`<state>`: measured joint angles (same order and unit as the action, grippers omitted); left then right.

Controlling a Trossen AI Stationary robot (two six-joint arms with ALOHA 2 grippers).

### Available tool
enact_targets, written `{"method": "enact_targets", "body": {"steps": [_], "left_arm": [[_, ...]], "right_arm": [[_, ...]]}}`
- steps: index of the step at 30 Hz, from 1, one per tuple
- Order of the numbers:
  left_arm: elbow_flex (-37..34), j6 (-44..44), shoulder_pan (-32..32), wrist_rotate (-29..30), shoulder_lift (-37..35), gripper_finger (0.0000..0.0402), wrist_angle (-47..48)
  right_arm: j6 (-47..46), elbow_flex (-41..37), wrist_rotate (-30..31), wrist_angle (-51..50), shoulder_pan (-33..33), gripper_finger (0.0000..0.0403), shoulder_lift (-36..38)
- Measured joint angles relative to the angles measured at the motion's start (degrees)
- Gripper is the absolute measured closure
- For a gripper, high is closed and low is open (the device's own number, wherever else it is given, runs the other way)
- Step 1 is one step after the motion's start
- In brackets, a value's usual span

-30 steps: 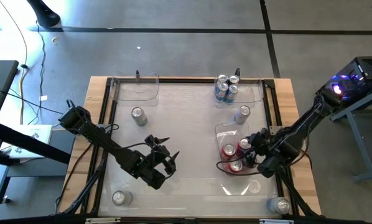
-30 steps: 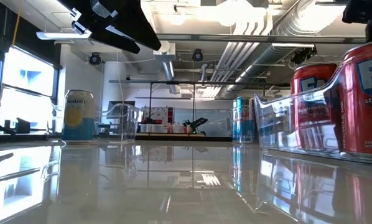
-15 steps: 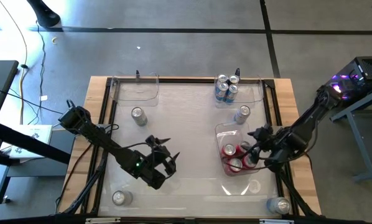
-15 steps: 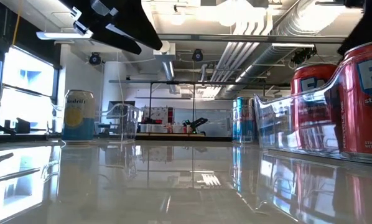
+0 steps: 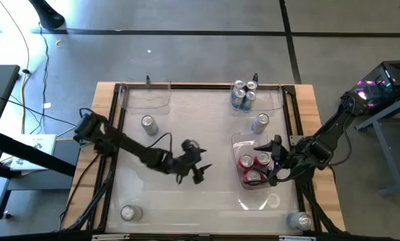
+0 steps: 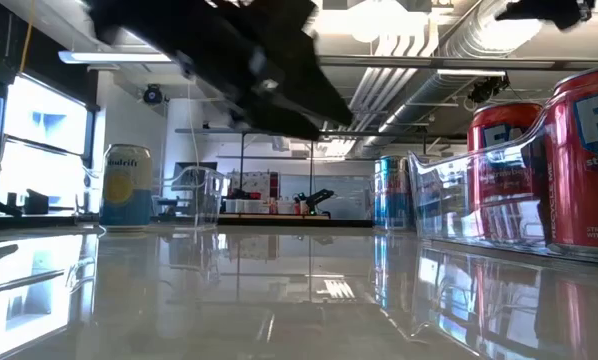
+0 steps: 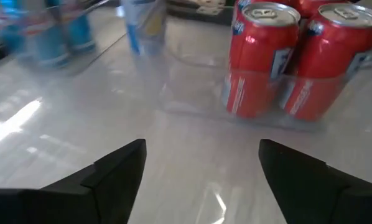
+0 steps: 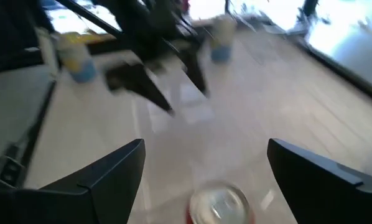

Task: Sort soda cans
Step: Put the top left white soda can into the top left transparent bin

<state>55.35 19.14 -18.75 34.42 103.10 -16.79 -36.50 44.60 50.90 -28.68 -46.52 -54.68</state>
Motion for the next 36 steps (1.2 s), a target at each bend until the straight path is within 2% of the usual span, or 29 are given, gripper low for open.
{"method": "enact_targets", "body": {"steps": [3,6,17,20,26,29,34,36], "left_arm": [[2.56,-3.09,3.79,-7.0,3.74,0.0119,-5.01],[5.86,-4.04,6.56,-11.86,7.97,0.014,-4.67],[17.77,-8.81,10.63,-19.78,21.35,0.021,-6.32],[20.53,-9.95,11.25,-20.76,22.96,0.022,-6.12],[21.45,-14.28,11.68,-20.89,23.32,0.0228,-6.37],[21.52,-15.23,11.77,-20.98,22.24,0.0228,-3.41],[21.51,-13.16,10.04,-16.62,17.36,0.0228,11.07],[21.51,-12.16,7.95,-12.6,13.77,0.0228,18.68]], "right_arm": [[6.94,0.02,-0.38,6.78,0.0,0.0069,0.0],[11.25,0.02,-0.4,10.77,0.0,0.0069,0.04],[12.55,0.02,-0.47,12.23,0.0,0.0069,0.0],[12.13,0.02,-0.49,12.19,0.0,0.0069,-0.01],[11.53,0.02,-0.96,11.95,-0.02,0.0069,-0.04],[11.43,0.02,-1.31,11.77,-0.02,0.0069,-0.07],[10.96,0.02,-1.4,10.91,-0.02,0.0069,-0.07],[10.96,-0.08,-1.4,11.0,-0.02,0.0069,-0.11]]}}
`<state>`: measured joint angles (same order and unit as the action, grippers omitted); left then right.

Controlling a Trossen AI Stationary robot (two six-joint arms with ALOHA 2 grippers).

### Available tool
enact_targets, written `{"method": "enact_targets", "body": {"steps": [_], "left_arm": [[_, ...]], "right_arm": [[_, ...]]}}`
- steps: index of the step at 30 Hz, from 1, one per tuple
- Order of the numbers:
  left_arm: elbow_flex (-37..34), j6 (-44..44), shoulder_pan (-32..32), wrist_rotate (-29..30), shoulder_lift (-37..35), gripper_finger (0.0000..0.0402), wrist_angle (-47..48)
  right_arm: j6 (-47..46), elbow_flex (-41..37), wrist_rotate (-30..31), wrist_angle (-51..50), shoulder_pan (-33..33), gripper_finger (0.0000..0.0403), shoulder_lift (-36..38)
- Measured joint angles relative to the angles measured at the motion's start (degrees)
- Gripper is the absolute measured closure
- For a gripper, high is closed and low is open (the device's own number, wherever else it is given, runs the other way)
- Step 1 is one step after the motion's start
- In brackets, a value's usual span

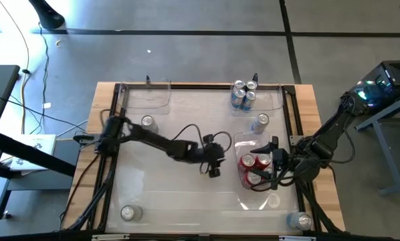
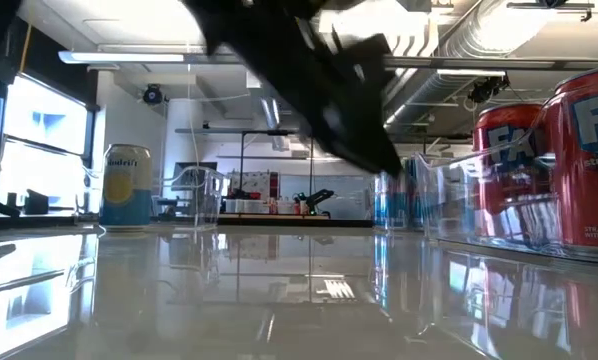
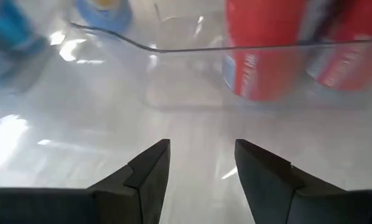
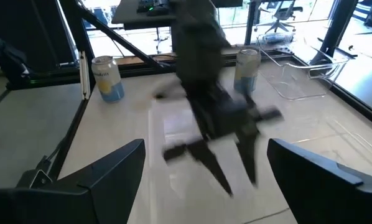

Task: Sort soda cans
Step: Put the top left white soda can into the top left transparent bin

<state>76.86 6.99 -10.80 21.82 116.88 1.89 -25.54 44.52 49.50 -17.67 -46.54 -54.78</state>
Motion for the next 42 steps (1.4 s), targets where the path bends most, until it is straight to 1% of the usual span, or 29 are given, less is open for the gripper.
{"method": "enact_targets", "body": {"steps": [2,4,7,9,12,14,16,18,22,24,26,28,31,35,42], "left_arm": [[-0.05,1.29,-2.32,5.3,-3.74,0.0228,7.42],[-1.7,3.01,-4.74,9.84,-7.4,0.0228,13.31],[-7.27,6.79,-8.14,14.69,-14.08,0.0228,18.77],[-11.97,11.01,-9.77,16.15,-19.6,0.0228,20.47],[-18.47,19.04,-10.67,15.58,-28.73,0.0228,22.72],[-21.53,22.55,-10.43,14.5,-35.19,0.0225,25.81],[-23.0,23.82,-9.59,13.03,-41.13,0.0217,29.14],[-23.34,24.06,-7.73,10.27,-46.41,0.0203,33.5],[-22.75,21.75,-1.14,3.33,-53.94,0.0161,40.12],[-22.31,19.57,2.55,-0.95,-55.65,0.0136,44.04],[-21.92,17.47,6.25,-3.45,-55.99,0.0111,48.62],[-21.64,15.56,9.57,-3.8,-55.75,0.009,53.88],[-21.62,13.02,14.18,-3.74,-54.41,0.0068,58.82],[-21.62,8.74,18.89,-3.96,-52.11,0.006,61.07],[-21.59,-0.04,23.93,-1.84,-48.58,0.0061,63.45]], "right_arm": [[-0.12,-0.39,0.0,-0.14,0.0,0.0069,-0.02],[-0.76,-0.42,0.02,-0.32,0.0,0.0069,-0.54],[-1.4,-0.42,0.06,-0.37,0.02,0.0069,-1.7],[-1.46,-0.42,1.21,-0.41,0.04,0.0069,-3.05],[-1.44,-0.42,3.24,-0.33,0.04,0.0069,-5.33],[-1.44,-0.42,3.69,-0.17,0.04,0.0069,-6.61],[-1.42,-0.42,3.93,0.4,0.06,0.0069,-7.67],[-1.36,-0.42,3.93,1.07,0.04,0.0069,-8.43],[-0.19,-0.42,3.95,1.82,0.04,0.0069,-9.03],[0.37,-0.42,4.06,2.48,0.04,0.0069,-9.03],[1.08,-0.42,4.37,2.76,0.04,0.0069,-9.03],[1.41,-0.42,4.39,3.0,0.04,0.0069,-9.03],[1.46,-0.42,4.39,3.04,0.04,0.0069,-9.03],[1.6,-0.45,4.39,3.26,0.04,0.0069,-9.03],[1.07,-0.45,4.37,3.41,0.04,0.0069,-9.03]]}}
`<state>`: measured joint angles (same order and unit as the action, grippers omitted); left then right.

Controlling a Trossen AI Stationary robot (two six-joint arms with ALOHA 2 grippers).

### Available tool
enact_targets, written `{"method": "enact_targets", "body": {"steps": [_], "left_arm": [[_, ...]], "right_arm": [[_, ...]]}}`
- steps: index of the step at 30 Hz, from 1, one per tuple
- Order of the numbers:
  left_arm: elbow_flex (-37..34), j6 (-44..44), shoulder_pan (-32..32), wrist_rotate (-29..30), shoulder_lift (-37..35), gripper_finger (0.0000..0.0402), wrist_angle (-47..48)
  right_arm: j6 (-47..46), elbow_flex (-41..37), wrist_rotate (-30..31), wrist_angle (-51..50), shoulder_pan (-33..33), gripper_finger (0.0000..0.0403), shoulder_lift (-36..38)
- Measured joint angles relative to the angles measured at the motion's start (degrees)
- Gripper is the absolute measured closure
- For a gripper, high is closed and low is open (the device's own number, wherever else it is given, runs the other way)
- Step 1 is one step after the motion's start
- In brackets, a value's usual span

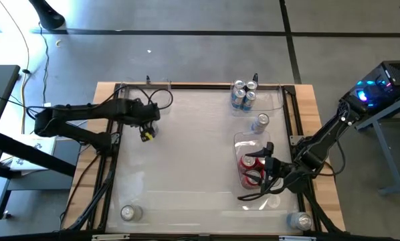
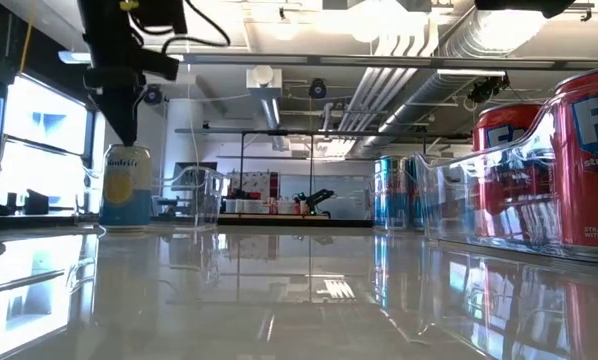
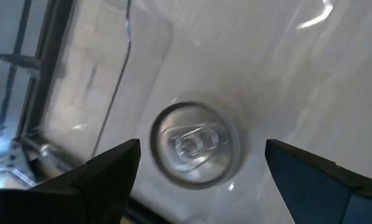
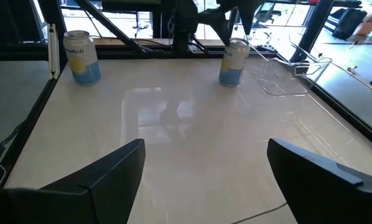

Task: Sort soda cans
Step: Put the top left white soda can into the top left transparent bin

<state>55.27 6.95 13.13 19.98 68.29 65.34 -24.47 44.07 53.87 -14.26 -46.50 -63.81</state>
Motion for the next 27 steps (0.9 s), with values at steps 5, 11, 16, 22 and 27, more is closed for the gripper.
{"method": "enact_targets", "body": {"steps": [5,11,16,22,27], "left_arm": [[-0.17,-1.41,4.37,0.15,1.07,0.0061,0.83],[-3.56,-3.77,9.16,-0.58,1.29,0.0061,-1.93],[-6.1,-5.11,10.54,-3.49,1.18,0.0061,-4.82],[-6.91,-6.7,10.36,-7.65,1.18,0.0061,-8.87],[-6.91,-6.22,10.34,-11.32,1.16,0.0062,-11.93]], "right_arm": [[-0.05,0.0,0.02,0.0,0.0,0.0069,0.0],[-0.13,0.0,-0.02,0.0,0.0,0.0069,0.0],[-0.55,0.0,-0.46,-0.02,0.0,0.0069,0.0],[-0.55,0.0,-0.46,-0.02,0.0,0.0069,0.0],[-0.55,0.0,-0.48,-0.02,0.0,0.0069,0.0]]}}
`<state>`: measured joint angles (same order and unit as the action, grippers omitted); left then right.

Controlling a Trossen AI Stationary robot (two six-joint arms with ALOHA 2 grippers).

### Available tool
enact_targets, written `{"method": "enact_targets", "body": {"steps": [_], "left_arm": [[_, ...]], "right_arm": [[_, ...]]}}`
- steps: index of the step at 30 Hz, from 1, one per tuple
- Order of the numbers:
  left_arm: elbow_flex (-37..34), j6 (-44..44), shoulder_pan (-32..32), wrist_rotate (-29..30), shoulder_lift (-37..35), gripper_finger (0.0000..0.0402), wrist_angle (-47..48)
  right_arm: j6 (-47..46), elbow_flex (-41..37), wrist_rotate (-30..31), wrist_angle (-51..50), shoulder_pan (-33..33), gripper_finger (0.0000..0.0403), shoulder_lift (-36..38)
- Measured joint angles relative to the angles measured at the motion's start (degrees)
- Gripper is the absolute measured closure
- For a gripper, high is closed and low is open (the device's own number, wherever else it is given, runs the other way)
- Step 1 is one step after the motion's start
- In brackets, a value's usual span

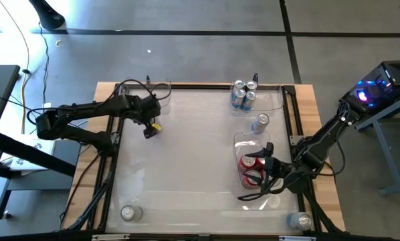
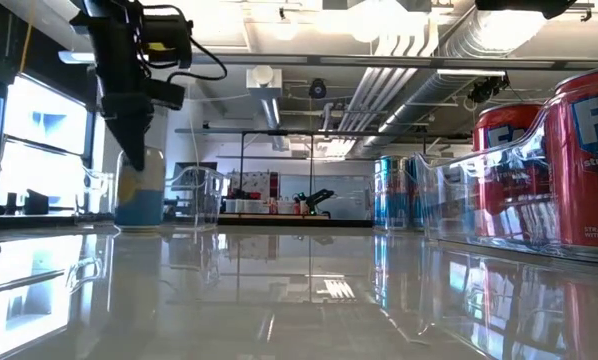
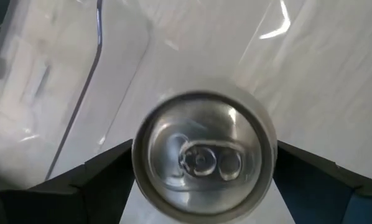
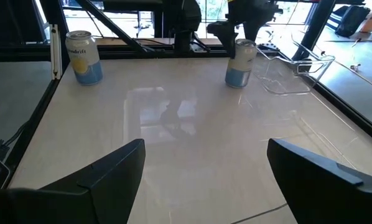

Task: Sort soda cans
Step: Put the top left white soda can into the top left transparent bin

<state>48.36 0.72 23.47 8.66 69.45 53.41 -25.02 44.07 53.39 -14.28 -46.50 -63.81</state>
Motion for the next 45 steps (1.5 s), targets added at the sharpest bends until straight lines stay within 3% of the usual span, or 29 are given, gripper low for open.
{"method": "enact_targets", "body": {"steps": [8,14,22,29,33,36,45], "left_arm": [[0.0,1.56,0.0,-1.46,0.13,0.0065,-1.24],[0.02,4.28,0.0,-1.53,0.13,0.0103,-1.16],[1.75,27.8,-0.74,2.05,0.19,0.012,-0.06],[14.8,34.33,-2.04,4.46,0.07,0.012,5.11],[24.15,35.77,1.75,12.07,0.97,0.0121,7.04],[29.32,34.58,6.74,14.54,3.46,0.0121,7.12],[34.26,30.48,19.42,7.56,19.79,0.0121,7.68]], "right_arm": [[0.0,0.0,-0.01,0.0,0.0,0.0069,0.0],[-0.02,0.0,-0.01,-0.02,0.0,0.0069,0.0],[0.67,0.0,-0.07,-0.02,0.0,0.0069,0.0],[1.25,0.0,-1.07,-0.04,0.0,0.0069,0.0],[2.08,0.0,-1.12,-0.04,0.0,0.0069,0.0],[2.14,0.0,-1.11,-0.04,0.0,0.0069,0.0],[2.08,0.0,-1.12,-0.07,-0.04,0.0069,0.01]]}}
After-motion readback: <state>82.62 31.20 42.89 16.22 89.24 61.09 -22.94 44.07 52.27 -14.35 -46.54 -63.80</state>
